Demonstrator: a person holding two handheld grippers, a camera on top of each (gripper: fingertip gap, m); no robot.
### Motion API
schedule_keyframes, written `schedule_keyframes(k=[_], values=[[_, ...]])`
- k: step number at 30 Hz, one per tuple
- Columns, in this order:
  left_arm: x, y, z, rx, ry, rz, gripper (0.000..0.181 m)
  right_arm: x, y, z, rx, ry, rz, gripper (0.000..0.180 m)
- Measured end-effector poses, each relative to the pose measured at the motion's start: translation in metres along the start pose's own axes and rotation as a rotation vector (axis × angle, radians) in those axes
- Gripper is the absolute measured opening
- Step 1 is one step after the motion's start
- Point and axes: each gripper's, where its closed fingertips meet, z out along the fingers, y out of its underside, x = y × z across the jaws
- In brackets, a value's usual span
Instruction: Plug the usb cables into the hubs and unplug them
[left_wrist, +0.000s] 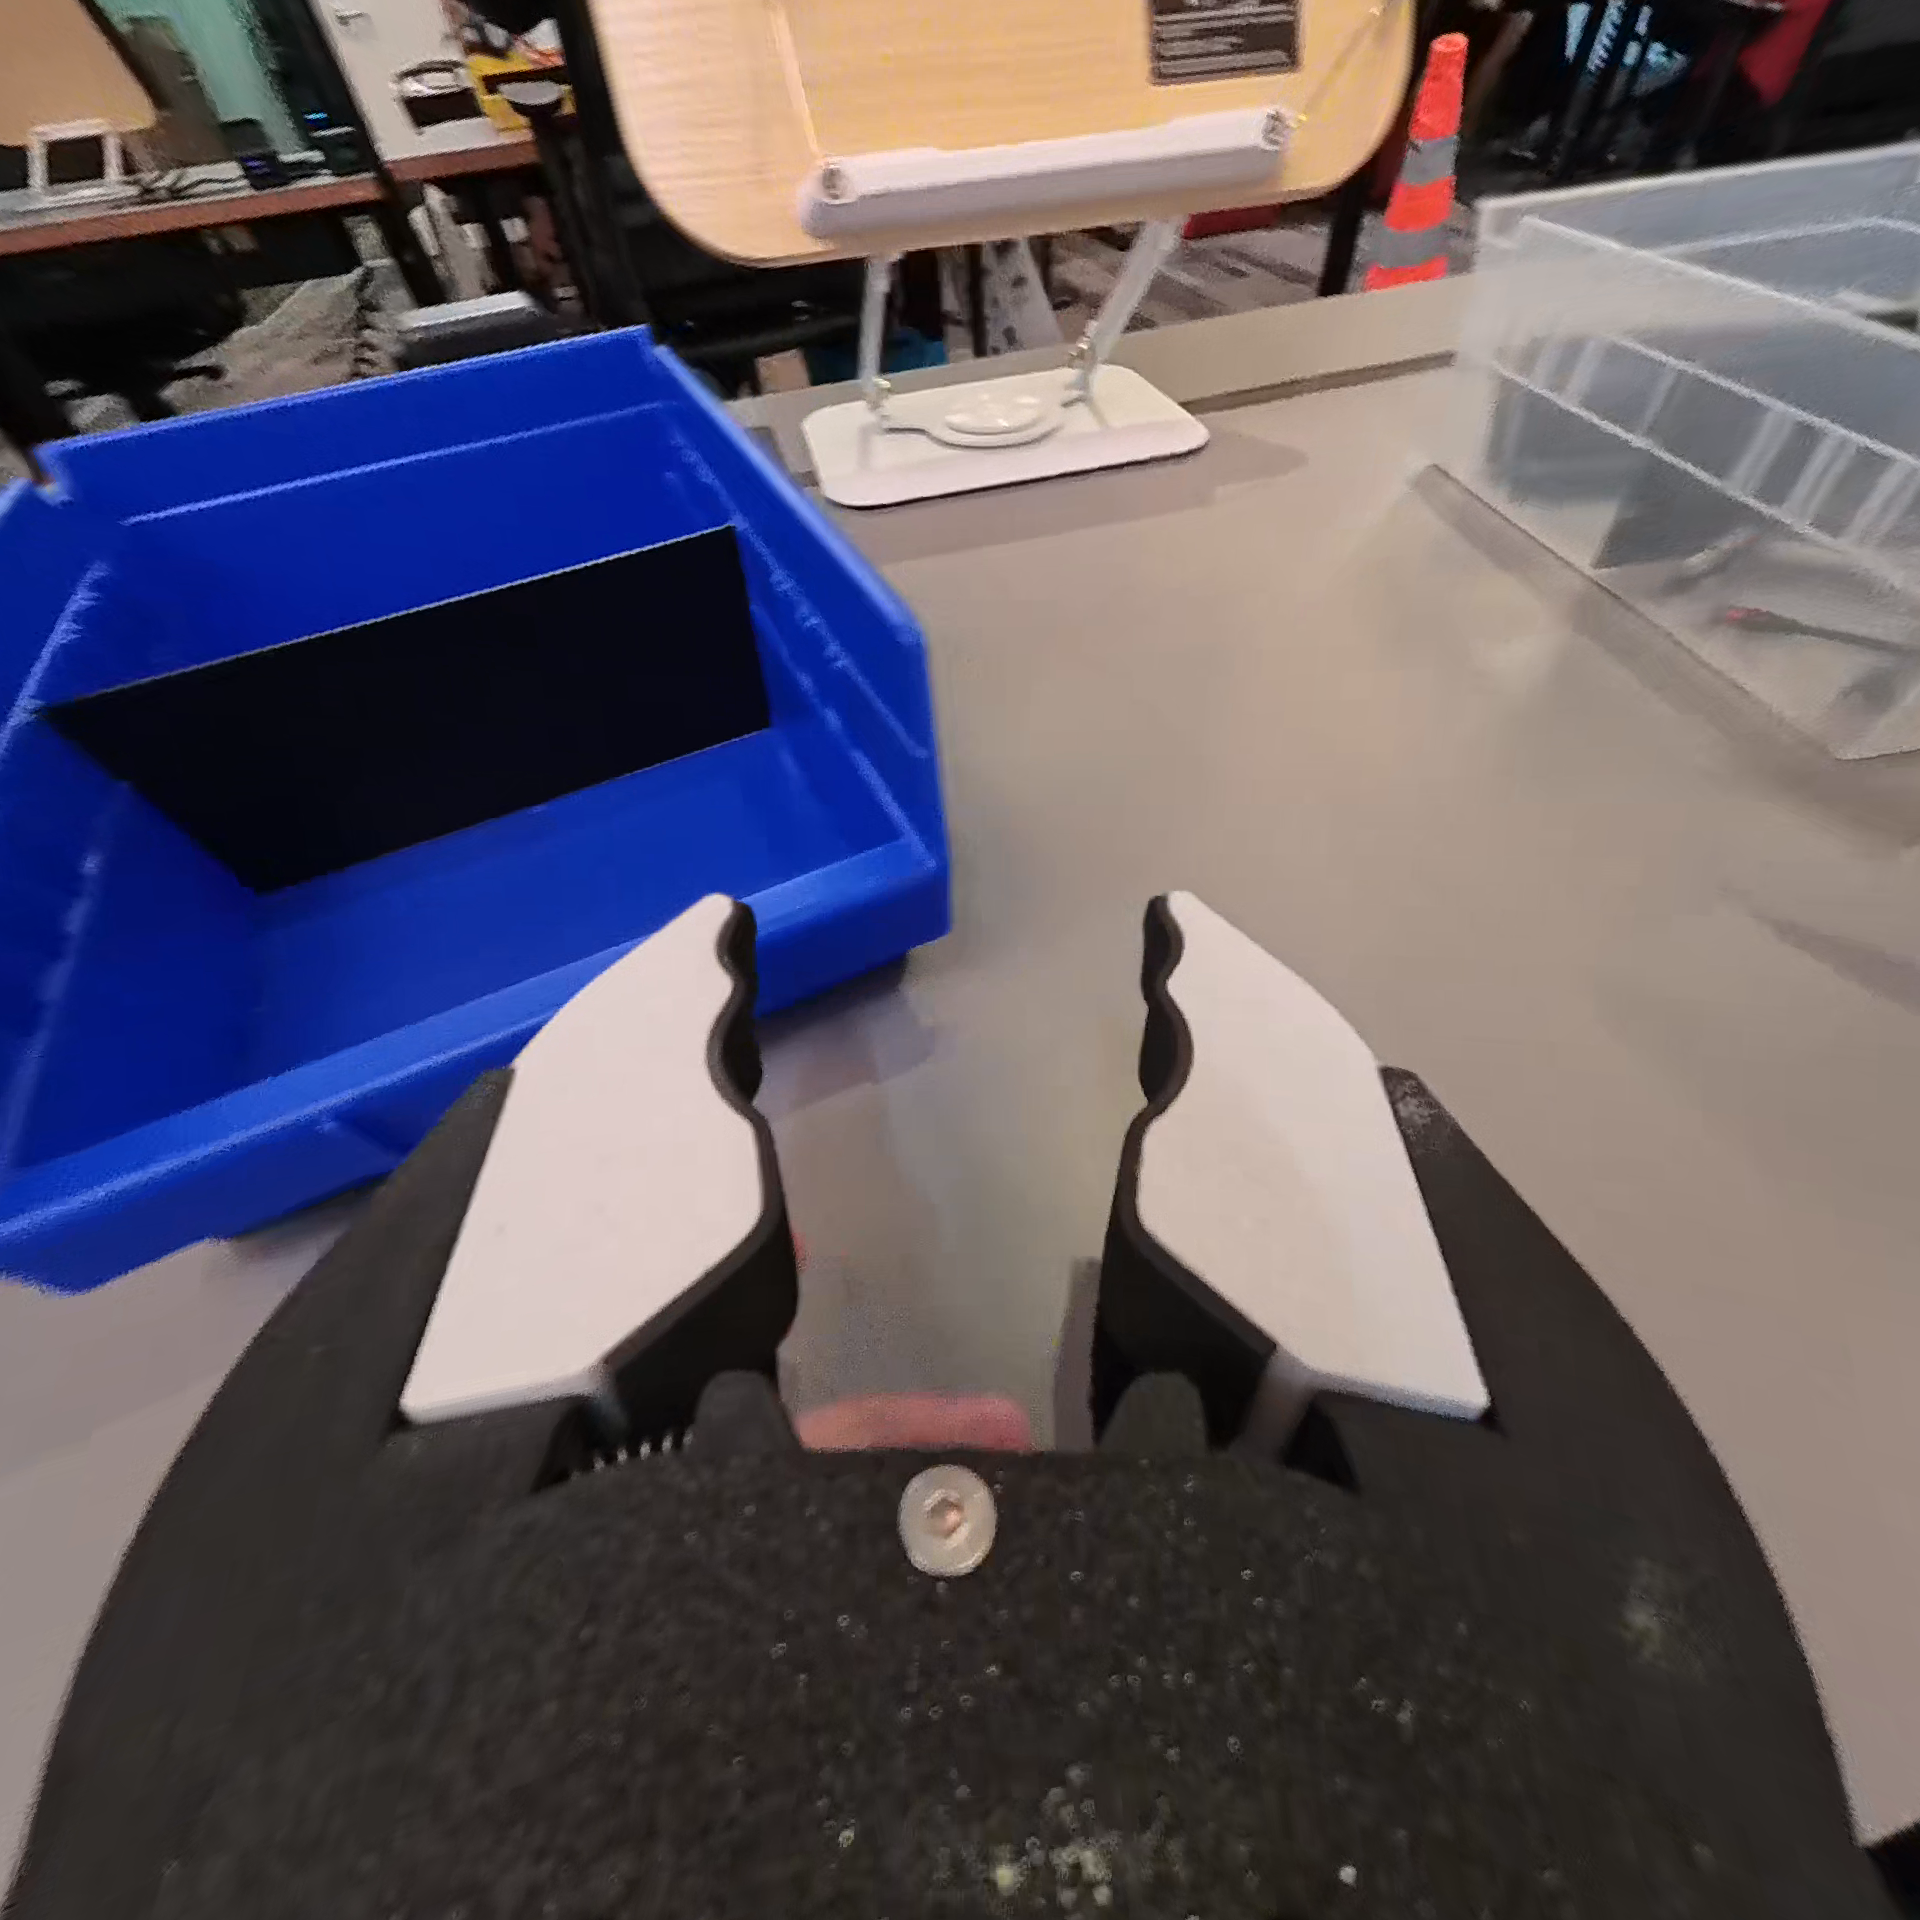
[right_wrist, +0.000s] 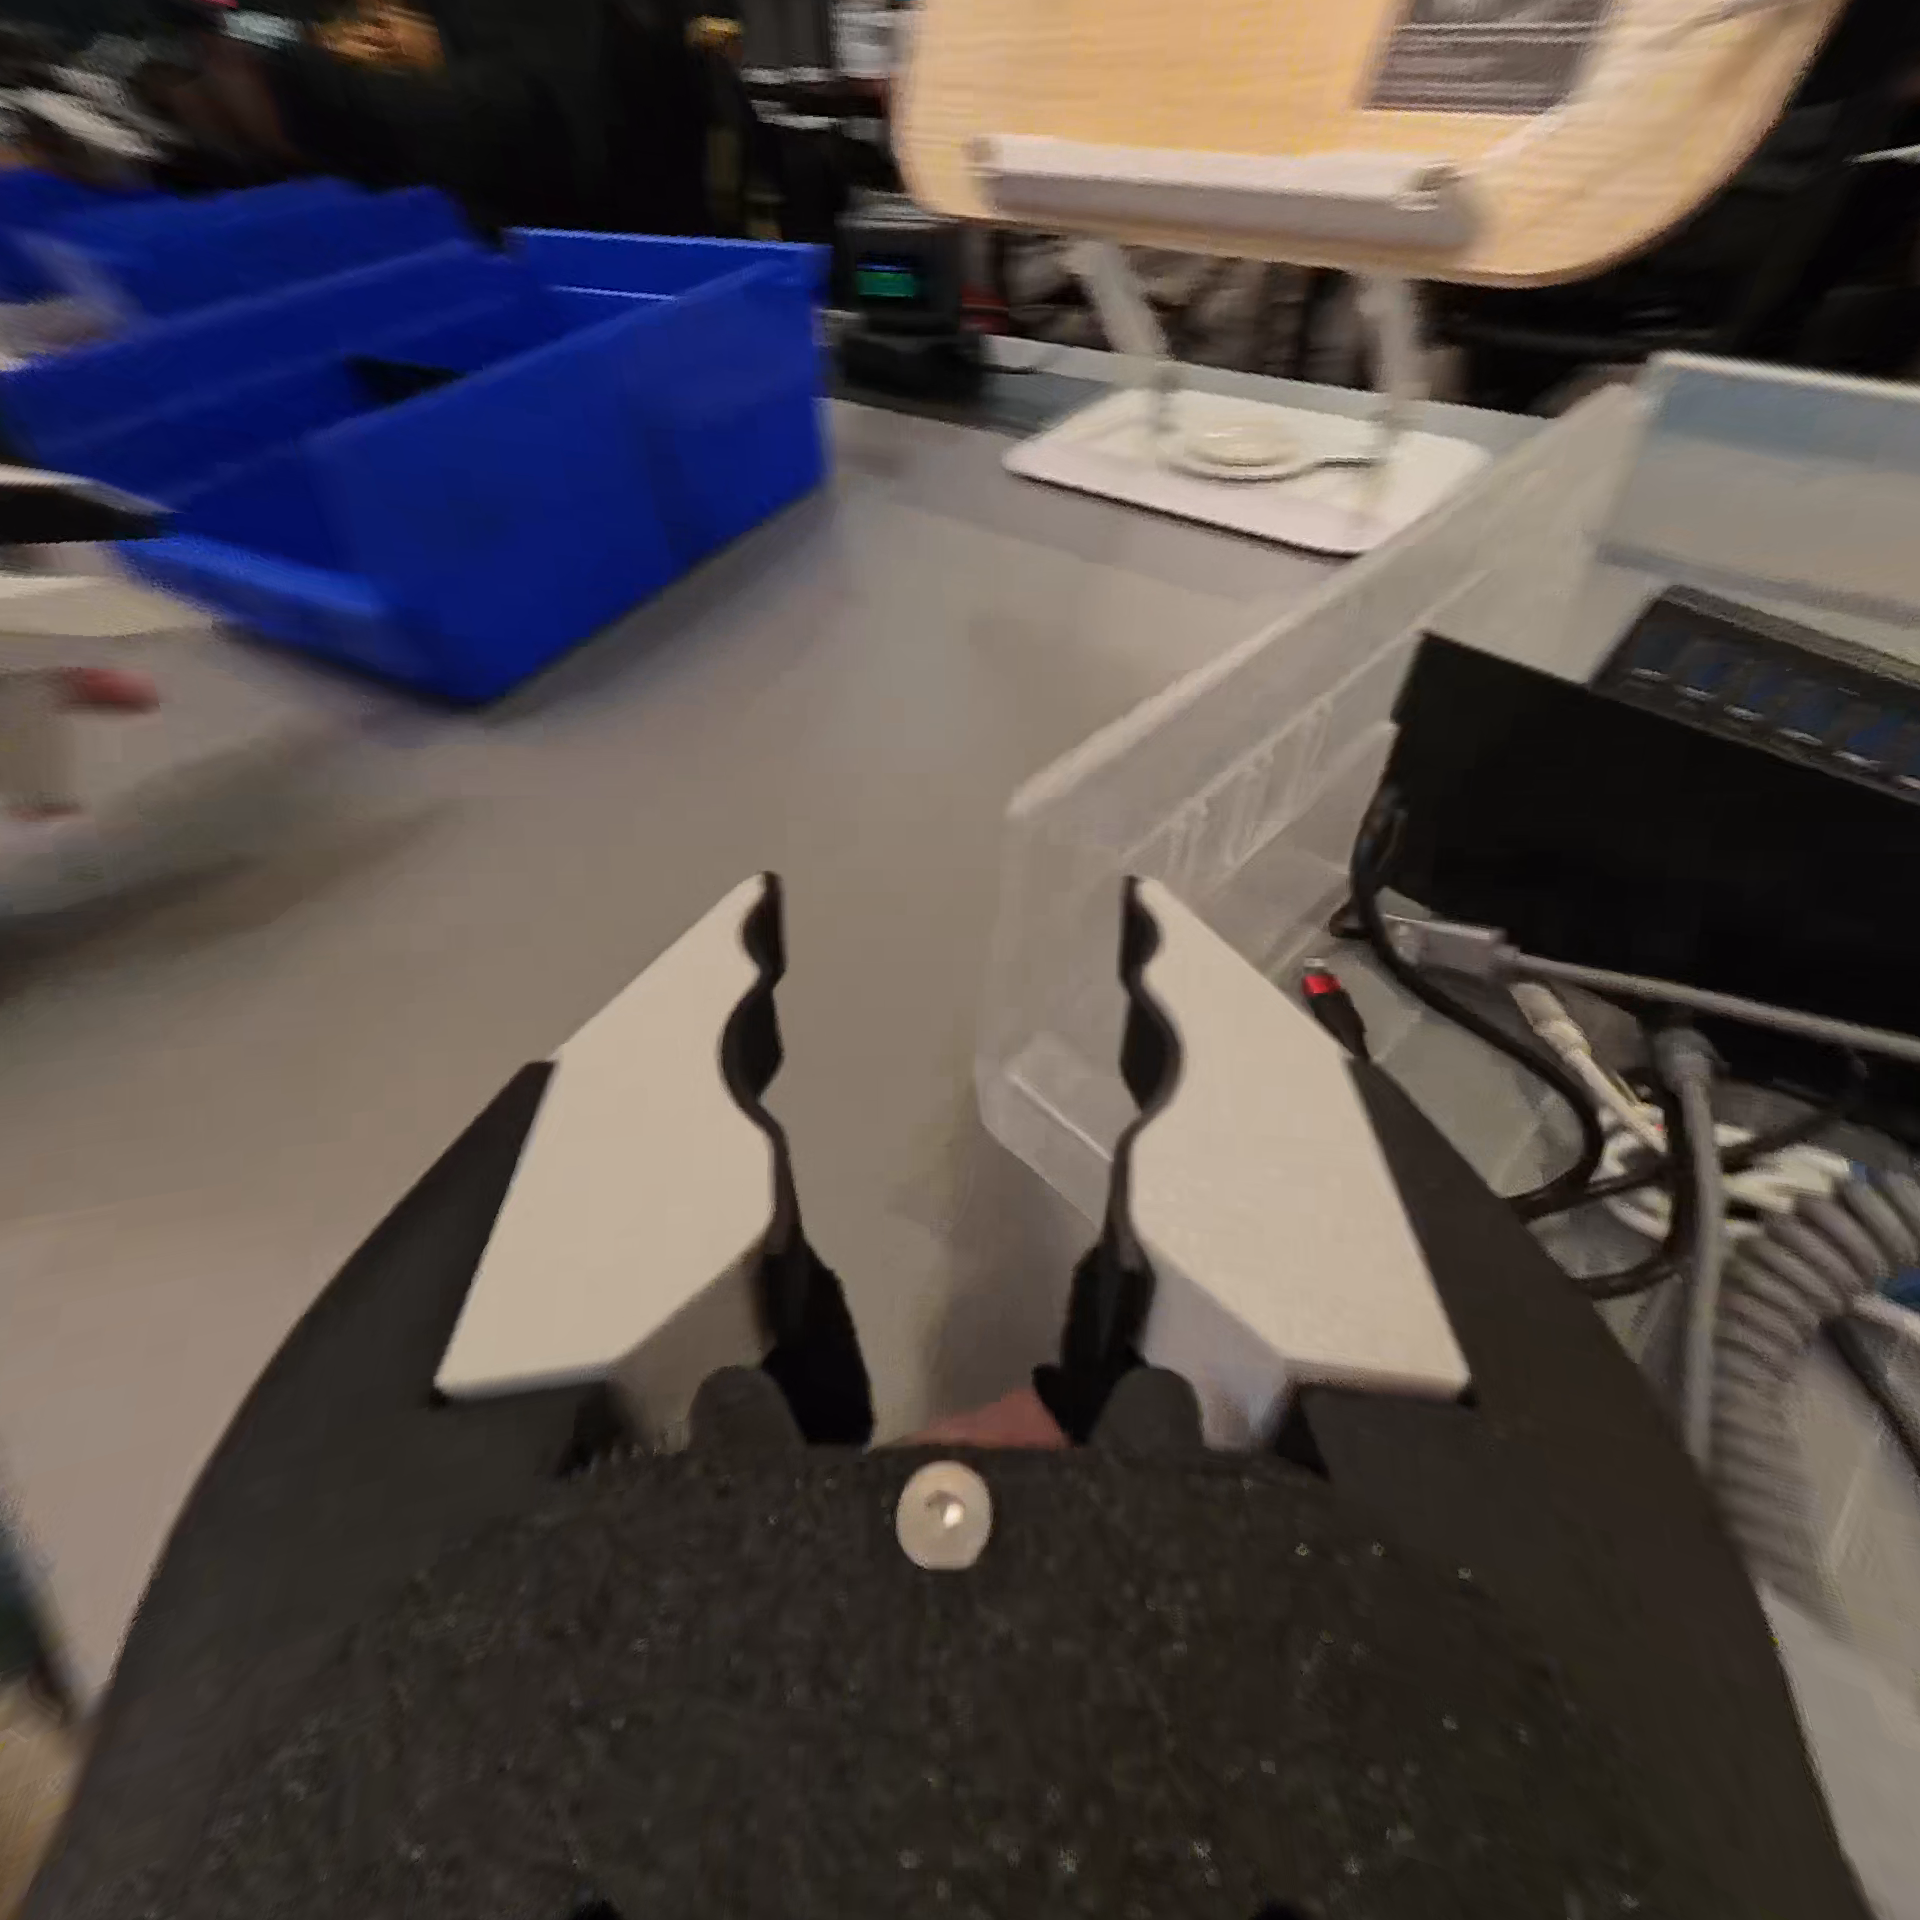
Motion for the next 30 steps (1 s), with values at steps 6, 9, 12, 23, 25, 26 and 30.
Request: schedule_keyframes(k=[6,9,12,23,25,26,30], values=[[0.095,-0.022,0.007,0.056,0.254,0.029,0.063,-0.031,-0.050,-0.060,0.295,0.061,-0.072,0.066],[0.142,-0.024,0.012,0.049,0.344,0.044,0.073,0.001,-0.072,-0.105,0.413,0.376,-0.099,0.065],[0.158,-0.030,0.025,0.065,0.352,0.062,0.075,0.030,-0.057,-0.132,0.356,0.608,-0.003,0.065],[0.176,-0.021,0.068,-0.053,0.354,0.107,0.025,0.041,0.039,-0.135,0.021,0.840,0.189,0.031],[0.185,-0.018,0.069,-0.074,0.375,0.129,0.010,0.042,0.045,-0.125,-0.002,0.811,0.237,0.017],[0.186,-0.019,0.070,-0.077,0.371,0.149,0.010,0.045,0.048,-0.125,-0.009,0.847,0.272,0.011],[0.176,-0.024,0.075,-0.082,0.358,0.130,0.007,0.042,0.043,-0.119,-0.034,0.910,0.187,0.004]])
